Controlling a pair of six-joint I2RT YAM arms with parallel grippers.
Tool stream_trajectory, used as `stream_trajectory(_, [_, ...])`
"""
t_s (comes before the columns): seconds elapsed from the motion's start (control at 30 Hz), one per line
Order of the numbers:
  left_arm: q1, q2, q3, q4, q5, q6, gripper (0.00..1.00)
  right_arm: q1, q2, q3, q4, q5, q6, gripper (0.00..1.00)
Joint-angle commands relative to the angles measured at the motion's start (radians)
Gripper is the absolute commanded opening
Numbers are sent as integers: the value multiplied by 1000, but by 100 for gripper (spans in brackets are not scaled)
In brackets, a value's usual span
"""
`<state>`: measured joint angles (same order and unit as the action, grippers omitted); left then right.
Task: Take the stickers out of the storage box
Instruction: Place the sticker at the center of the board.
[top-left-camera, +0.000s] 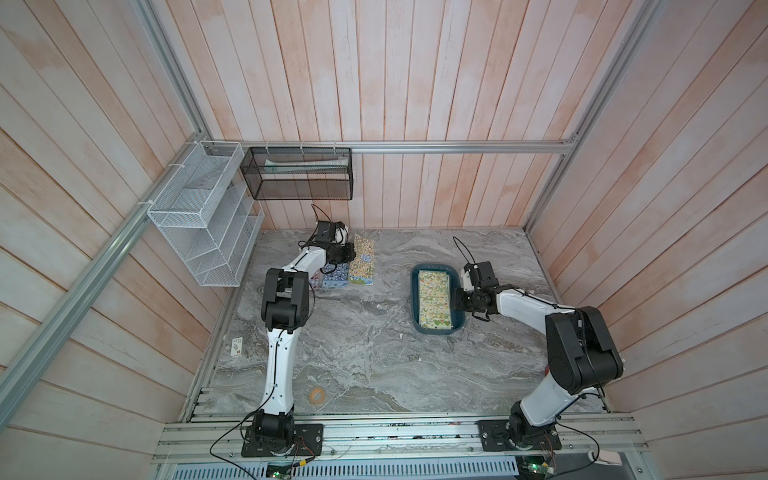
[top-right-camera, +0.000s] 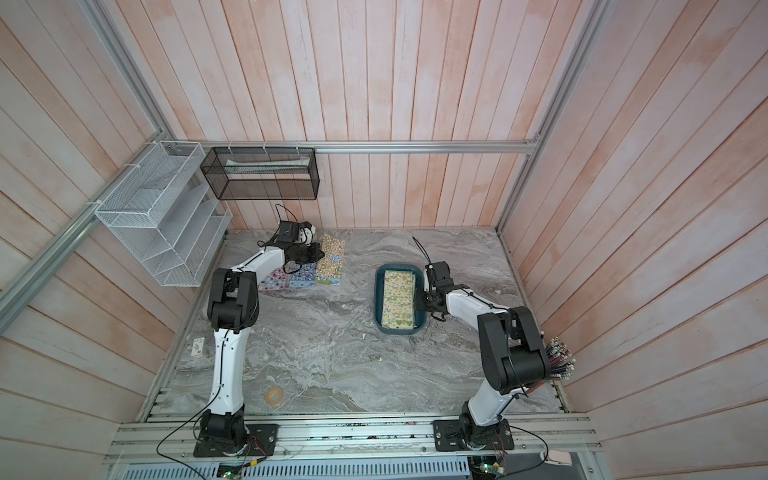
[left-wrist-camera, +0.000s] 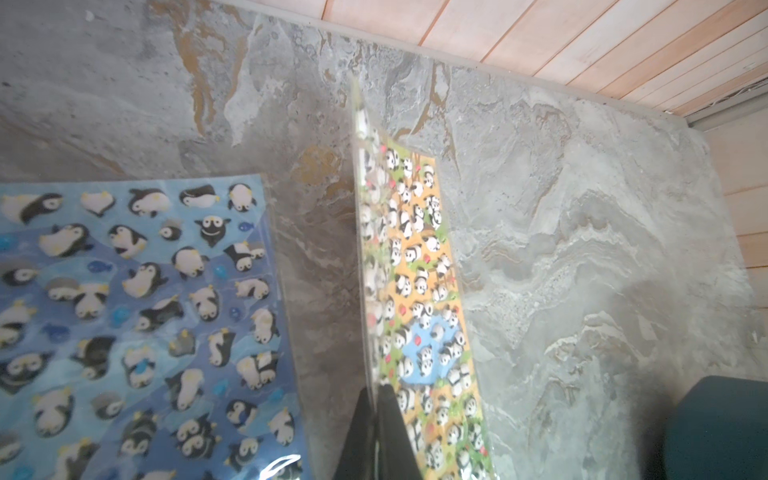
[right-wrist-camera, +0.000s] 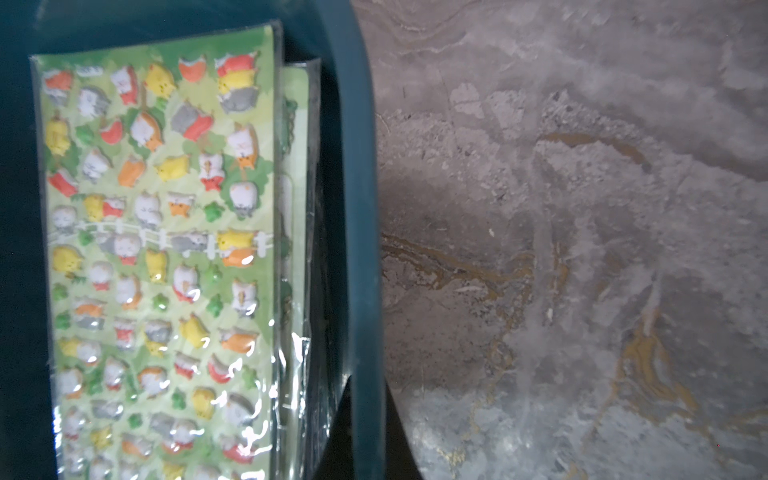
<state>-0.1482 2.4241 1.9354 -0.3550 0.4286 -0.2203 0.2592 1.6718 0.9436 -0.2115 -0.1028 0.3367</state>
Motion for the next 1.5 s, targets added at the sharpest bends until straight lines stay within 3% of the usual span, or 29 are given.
stream_trajectory(0.0, [0,17,-3,0,-3,23,8,5,12,30,8,10,-9,4])
stream_trajectory(0.27, [-19,-6,-31,5,-3,28,23,5,8,29,8,9,-8,4])
stream_trajectory(0.63, [-23,-53,-16,-31,-63,37,33,5,5,30,9,5,-7,4])
stream_trajectory(0.83, [-44,-145,14,-83,-107,67,38,5,3,29,11,6,-7,4])
stream_trajectory(0.97, [-118,-237,14,-109,-161,96,40,5,3,28,13,4,-5,5])
stream_trajectory(1.23, [-312,-385,-39,-118,-264,1,40,3,0,25,19,-11,0,5])
stream_trajectory(1.4, [-466,-394,-41,-164,-416,-74,41,2,-8,22,22,-14,2,5])
stream_trajectory(1.47, [-511,-382,-40,-172,-429,-95,42,0,-15,19,23,-12,2,5])
